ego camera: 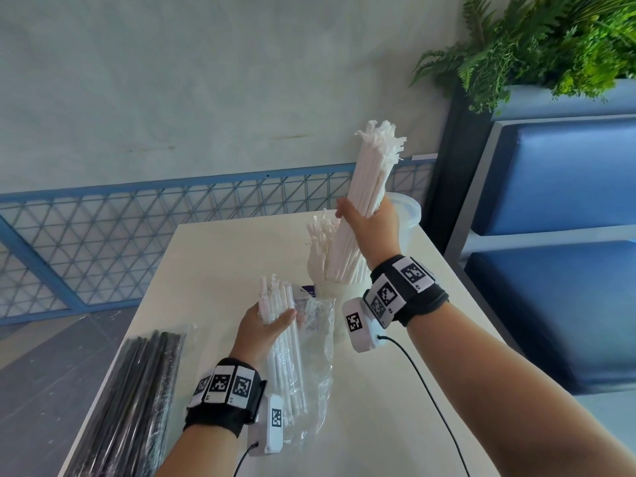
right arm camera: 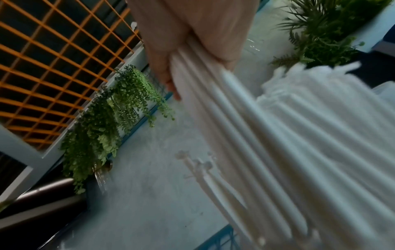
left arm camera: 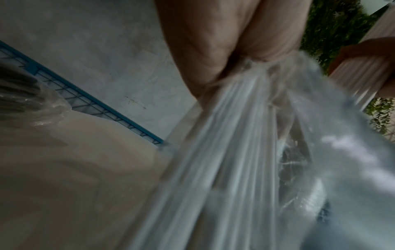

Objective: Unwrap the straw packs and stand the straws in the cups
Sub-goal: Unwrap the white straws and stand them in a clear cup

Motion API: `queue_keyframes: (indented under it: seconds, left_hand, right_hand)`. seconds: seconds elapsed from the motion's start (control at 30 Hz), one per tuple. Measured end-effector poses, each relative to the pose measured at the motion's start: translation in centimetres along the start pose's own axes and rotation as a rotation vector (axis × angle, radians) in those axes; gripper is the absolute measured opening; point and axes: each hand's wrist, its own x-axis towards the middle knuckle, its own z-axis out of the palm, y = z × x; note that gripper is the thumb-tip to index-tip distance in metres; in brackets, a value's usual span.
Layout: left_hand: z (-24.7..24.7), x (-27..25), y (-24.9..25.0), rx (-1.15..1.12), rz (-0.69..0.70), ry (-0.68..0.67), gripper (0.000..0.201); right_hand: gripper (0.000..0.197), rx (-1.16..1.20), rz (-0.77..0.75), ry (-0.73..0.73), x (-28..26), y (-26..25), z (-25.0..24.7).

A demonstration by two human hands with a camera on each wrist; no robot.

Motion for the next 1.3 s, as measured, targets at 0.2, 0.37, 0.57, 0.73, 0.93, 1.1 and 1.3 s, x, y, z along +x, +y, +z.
queue_keyframes:
  seconds: [0.2, 0.37, 0.57, 0.73, 0.93, 1.1, 1.3]
  left_hand:
    - [0.4, -0.4, 0.9, -0.023, -0.029, 0.004, 0.02]
    - [0.9, -0.4, 1.5, -0.058, -0.024, 0.074, 0.006]
    - [1.2, -0.3, 2.2, -0.092, 0.013, 0.085, 0.011]
    - [1.6, -0.2, 2.1, -0.105, 0.023, 0.093, 0.011]
    - [1.5, -0.1, 2.3, -0.113, 0.015, 0.117, 0.015]
    - [1.6, -0.1, 2.5, -0.115, 0.035, 0.107, 0.021]
    - [1.6, -0.3, 2.4, -0.132, 0.05, 0.127, 0.045]
  right_hand:
    - [0.03, -0.002, 0.029, 0.049, 0.7, -0.2, 0.6]
    - [0.043, -0.214, 0.228, -0.23, -1.5, 1.8, 1.8]
    - [0.047, -0.052, -0.029, 0.005, -0.9, -0.7, 1.3]
    - [0.035, -0.299, -0.215, -0.173, -1.2, 1.0, 1.4]
    - [0.021, -0.466, -0.201, -0.232, -0.3, 2.5, 0.5]
    - [0.019, -0.428, -0.323, -0.263, -1.4, 2.1, 1.5]
    - [0.022, -0.615, -0.286, -0.324, -1.7, 3.3, 1.9]
